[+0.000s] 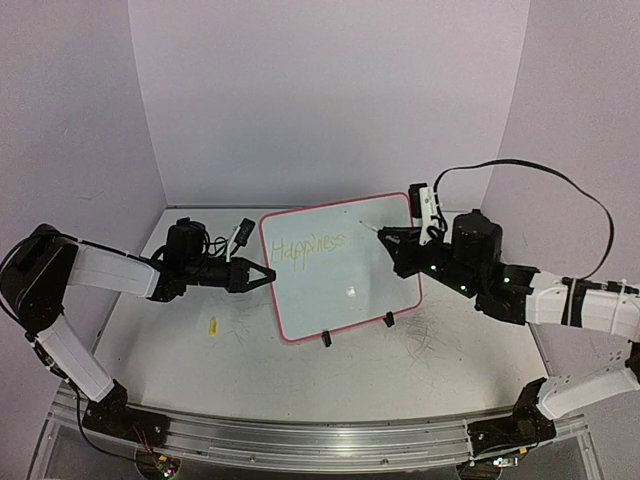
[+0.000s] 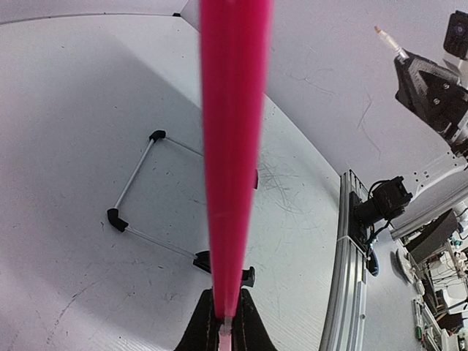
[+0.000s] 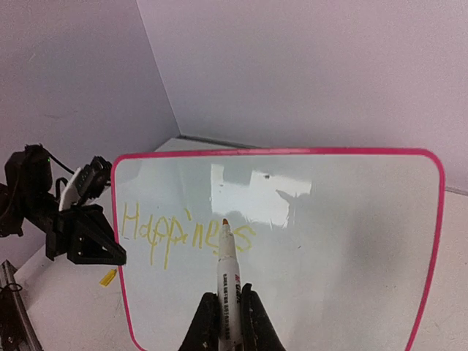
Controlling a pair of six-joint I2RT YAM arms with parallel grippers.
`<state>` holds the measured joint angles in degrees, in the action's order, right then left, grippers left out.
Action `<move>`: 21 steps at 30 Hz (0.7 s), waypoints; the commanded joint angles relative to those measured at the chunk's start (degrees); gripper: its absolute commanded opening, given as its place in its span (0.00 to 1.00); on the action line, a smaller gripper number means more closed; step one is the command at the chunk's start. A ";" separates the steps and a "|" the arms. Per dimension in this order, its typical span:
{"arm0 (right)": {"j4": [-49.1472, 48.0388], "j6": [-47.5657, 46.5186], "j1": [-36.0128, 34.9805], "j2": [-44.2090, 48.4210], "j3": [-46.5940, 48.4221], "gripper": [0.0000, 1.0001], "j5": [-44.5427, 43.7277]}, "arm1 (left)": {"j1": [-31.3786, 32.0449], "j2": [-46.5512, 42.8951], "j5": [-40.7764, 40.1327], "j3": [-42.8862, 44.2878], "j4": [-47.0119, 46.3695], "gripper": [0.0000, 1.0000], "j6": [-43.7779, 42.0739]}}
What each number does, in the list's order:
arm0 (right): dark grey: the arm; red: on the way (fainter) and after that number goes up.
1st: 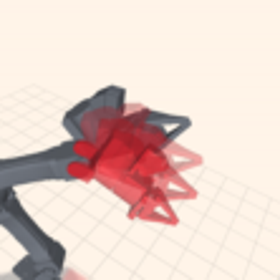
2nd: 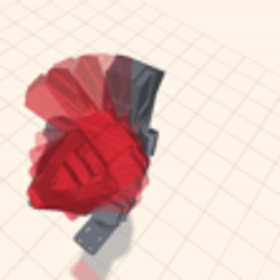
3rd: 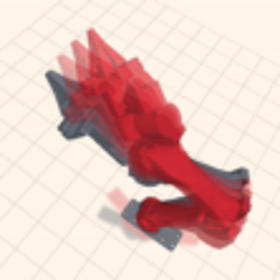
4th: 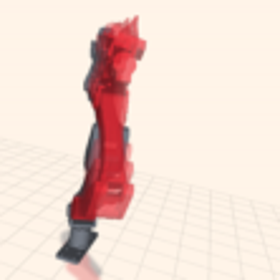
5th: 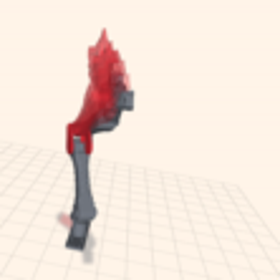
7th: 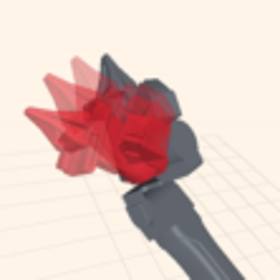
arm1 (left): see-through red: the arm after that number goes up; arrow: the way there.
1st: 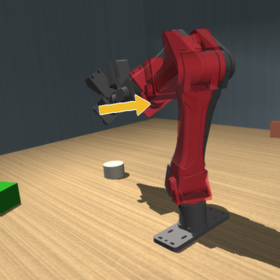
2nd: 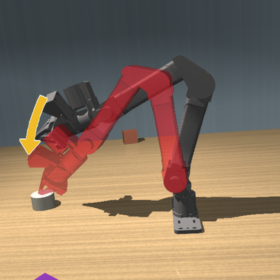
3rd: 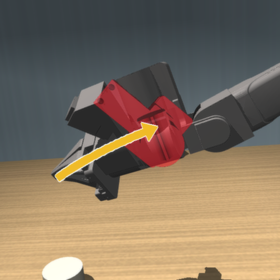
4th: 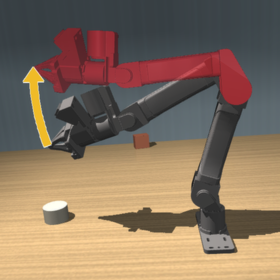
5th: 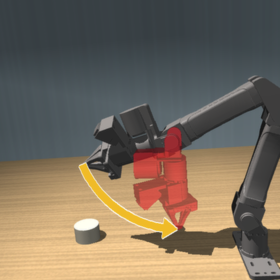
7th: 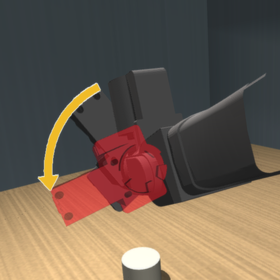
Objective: Write a sentence on the whiteboard
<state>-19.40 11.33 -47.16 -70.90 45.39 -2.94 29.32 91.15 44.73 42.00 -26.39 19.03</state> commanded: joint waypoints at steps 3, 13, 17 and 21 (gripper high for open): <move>3.17 -3.99 0.46 2.06 -1.89 0.00 -3.77 | 0.21 -2.64 -4.37 0.33 -0.20 0.00 -0.70; 3.58 -8.82 0.44 6.57 -1.49 0.00 -6.37 | 0.22 -4.44 -9.34 0.22 2.46 0.00 1.66; 3.69 -10.29 0.41 6.36 -1.25 0.00 -6.60 | 0.25 -3.13 -9.83 4.34 8.58 0.00 -0.68; 4.07 -10.79 0.41 4.53 -0.16 0.00 -5.63 | 0.25 -1.97 -9.48 6.36 10.89 0.00 -1.93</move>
<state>-14.95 2.66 -46.92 -65.25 43.07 -8.29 30.32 89.25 39.93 44.68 -19.32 18.97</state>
